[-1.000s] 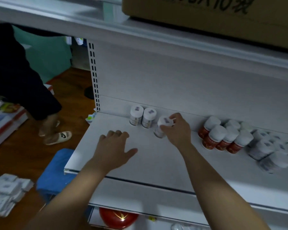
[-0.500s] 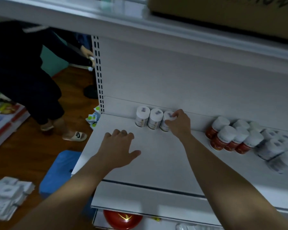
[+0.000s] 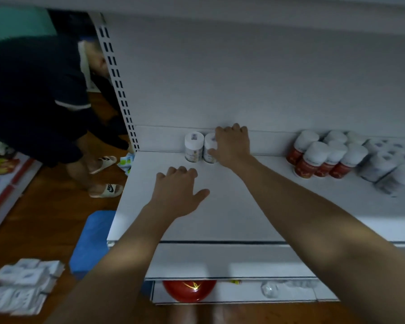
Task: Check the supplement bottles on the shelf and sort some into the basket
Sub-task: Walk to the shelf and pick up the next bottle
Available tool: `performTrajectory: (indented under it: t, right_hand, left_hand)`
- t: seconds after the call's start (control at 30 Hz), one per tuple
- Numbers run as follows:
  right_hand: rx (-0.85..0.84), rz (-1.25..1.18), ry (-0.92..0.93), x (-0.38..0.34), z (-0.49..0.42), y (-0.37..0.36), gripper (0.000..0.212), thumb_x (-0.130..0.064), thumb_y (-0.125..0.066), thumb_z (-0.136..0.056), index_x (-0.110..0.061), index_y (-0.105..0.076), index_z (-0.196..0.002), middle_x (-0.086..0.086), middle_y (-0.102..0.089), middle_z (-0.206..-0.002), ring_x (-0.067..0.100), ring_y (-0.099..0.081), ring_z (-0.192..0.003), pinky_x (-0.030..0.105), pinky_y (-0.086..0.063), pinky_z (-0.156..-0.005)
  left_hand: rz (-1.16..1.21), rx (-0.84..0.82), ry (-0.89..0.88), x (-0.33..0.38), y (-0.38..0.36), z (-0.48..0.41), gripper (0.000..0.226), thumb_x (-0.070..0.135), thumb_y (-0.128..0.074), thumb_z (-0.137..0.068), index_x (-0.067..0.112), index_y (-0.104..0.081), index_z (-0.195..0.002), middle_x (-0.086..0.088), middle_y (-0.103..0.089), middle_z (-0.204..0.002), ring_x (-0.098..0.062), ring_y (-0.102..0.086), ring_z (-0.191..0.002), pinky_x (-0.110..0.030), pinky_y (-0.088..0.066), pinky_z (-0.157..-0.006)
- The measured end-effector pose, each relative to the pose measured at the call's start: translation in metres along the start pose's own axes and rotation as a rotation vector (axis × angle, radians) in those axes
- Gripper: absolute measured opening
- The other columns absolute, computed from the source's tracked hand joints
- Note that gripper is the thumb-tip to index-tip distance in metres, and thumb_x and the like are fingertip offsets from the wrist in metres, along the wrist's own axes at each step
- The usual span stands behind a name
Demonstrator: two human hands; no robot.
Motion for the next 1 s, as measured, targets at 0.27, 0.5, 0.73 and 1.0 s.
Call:
performTrajectory:
  t: [0.27, 0.5, 0.73, 1.0]
  right_hand:
    - [0.059, -0.059, -0.026, -0.005, -0.005, 0.002, 0.041, -0.046, -0.06, -0.083, -0.018, -0.058, -0.112, 0.006, -0.063, -0.113, 0.028, -0.048, -0.112, 0.039, -0.031, -0.093]
    - [0.106, -0.332, -0.128, -0.001, 0.02, 0.019, 0.033, -0.037, -0.067, -0.081, -0.016, -0.058, -0.106, 0.006, -0.059, -0.114, 0.026, -0.048, -0.111, 0.034, -0.035, -0.091]
    - [0.205, -1.069, -0.31, 0.006, 0.07, 0.059, 0.026, -0.019, -0.078, -0.074, -0.022, -0.057, -0.089, -0.002, -0.063, -0.108, 0.015, -0.062, -0.09, 0.027, -0.052, -0.075]
    - [0.207, -1.464, -0.498, 0.017, 0.135, 0.074, 0.013, -0.018, -0.076, -0.079, -0.019, -0.065, -0.087, -0.003, -0.072, -0.096, 0.017, -0.069, -0.086, 0.04, -0.06, -0.078]
  left_hand:
    - [-0.014, 0.05, -0.011, 0.006, 0.005, -0.002, 0.06, 0.063, -0.044, -0.09, 0.024, -0.046, -0.136, -0.002, -0.053, -0.133, -0.024, -0.046, -0.124, -0.044, -0.035, -0.101]
    - [-0.022, 0.047, 0.0, 0.014, 0.017, -0.008, 0.061, 0.062, -0.046, -0.091, 0.021, -0.045, -0.136, -0.005, -0.05, -0.136, -0.027, -0.045, -0.126, -0.044, -0.035, -0.1]
    - [-0.02, 0.202, -0.049, 0.022, 0.037, -0.003, 0.057, 0.06, -0.05, -0.089, 0.02, -0.048, -0.13, -0.004, -0.053, -0.128, -0.026, -0.047, -0.12, -0.042, -0.038, -0.096]
    - [0.535, 0.239, -0.074, 0.035, 0.034, 0.029, 0.074, 0.048, -0.063, -0.087, 0.021, -0.028, -0.146, -0.004, -0.045, -0.141, -0.021, -0.045, -0.125, -0.032, -0.038, -0.097]
Point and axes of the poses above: each hand's wrist, its own z-axis away from the middle knuckle, its own y-axis out of the back of the hand, x = y × z, the point moved 2 cm from there along -z, towards the middle knuckle
